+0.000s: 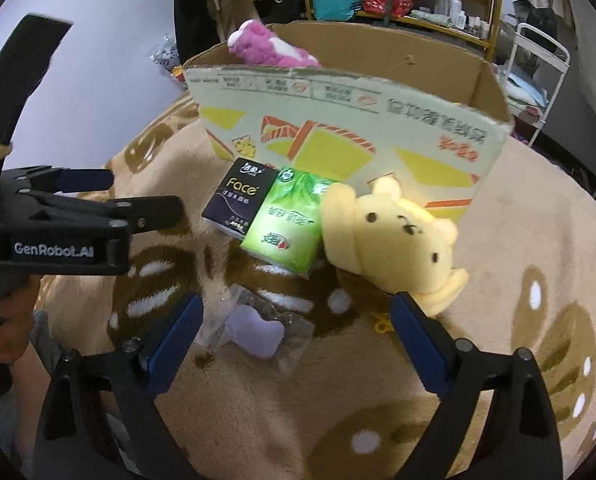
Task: Organize soft objects
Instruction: 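Move the right tool toward the clear bag while the left tool approaches the Face tissue pack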
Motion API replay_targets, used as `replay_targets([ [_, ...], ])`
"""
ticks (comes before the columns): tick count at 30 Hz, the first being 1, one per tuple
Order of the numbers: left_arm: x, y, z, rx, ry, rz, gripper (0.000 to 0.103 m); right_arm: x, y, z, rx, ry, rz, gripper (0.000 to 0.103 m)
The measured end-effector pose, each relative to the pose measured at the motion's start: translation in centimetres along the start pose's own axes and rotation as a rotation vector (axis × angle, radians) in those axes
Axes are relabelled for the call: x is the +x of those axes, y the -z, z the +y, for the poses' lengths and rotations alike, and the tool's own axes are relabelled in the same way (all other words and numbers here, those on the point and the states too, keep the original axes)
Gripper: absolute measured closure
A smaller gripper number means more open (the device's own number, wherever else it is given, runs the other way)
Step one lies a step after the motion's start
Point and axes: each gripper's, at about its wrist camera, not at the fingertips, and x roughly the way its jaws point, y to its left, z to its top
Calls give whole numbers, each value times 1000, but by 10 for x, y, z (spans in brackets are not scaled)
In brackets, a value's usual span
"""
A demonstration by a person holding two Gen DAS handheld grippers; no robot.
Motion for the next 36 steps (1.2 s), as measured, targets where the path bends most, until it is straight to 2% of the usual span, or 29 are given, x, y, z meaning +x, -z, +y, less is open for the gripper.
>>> replay_targets([
  [3,6,-6,-4,15,8,10,6,7,-1,5,-15,-11,4,10],
  [8,21,-17,-14,73,26,38,6,20,-1,13,-24,-27,14,10],
  [19,62,-22,-14,61,51,132,6,59,4,21,-34,-56,122,10],
  [22,64,-24,-14,54,91,128,6,66,4,27,-61,-34,127,10],
  [27,71,-27,-19,71,94,133,6,76,8,44,-157,34,145,10],
  [36,88,-36,-17,70,79,123,8,78,2,39,-142,12,167,13],
])
